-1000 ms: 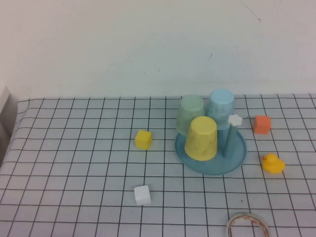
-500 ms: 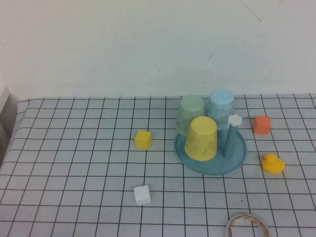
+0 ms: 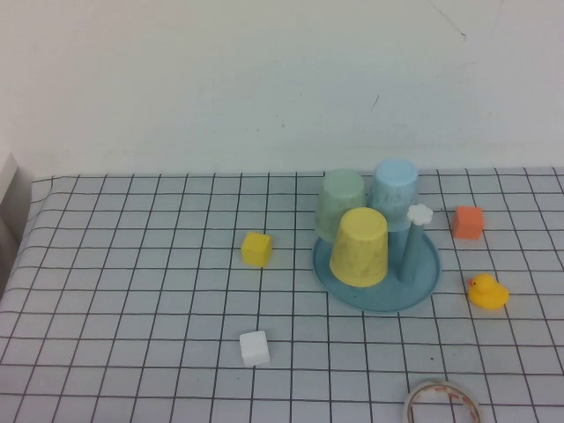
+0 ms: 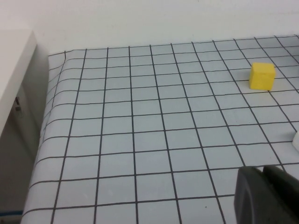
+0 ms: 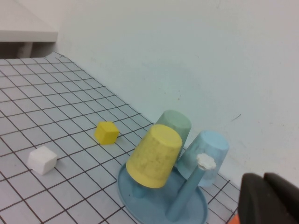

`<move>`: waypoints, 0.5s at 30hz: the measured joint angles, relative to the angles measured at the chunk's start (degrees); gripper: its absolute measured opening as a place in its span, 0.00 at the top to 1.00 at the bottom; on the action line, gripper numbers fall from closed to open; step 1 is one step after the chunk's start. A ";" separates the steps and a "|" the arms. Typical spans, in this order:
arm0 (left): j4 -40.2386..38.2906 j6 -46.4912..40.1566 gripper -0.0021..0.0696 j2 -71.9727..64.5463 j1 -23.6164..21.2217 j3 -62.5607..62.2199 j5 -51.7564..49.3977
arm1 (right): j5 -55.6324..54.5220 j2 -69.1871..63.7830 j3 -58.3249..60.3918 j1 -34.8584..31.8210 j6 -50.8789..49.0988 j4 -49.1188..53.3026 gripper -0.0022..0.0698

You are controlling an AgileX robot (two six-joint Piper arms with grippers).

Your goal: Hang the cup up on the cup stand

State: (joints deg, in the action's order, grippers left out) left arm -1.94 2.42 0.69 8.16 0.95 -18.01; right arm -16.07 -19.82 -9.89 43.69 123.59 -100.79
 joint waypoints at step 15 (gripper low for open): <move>0.11 -0.39 0.97 0.00 -1.54 0.00 0.00 | 0.00 0.00 0.00 0.00 0.00 0.00 0.97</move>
State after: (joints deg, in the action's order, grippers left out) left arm -1.83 2.04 0.69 6.62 0.95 -18.01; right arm -16.07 -19.82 -9.89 43.69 123.59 -100.79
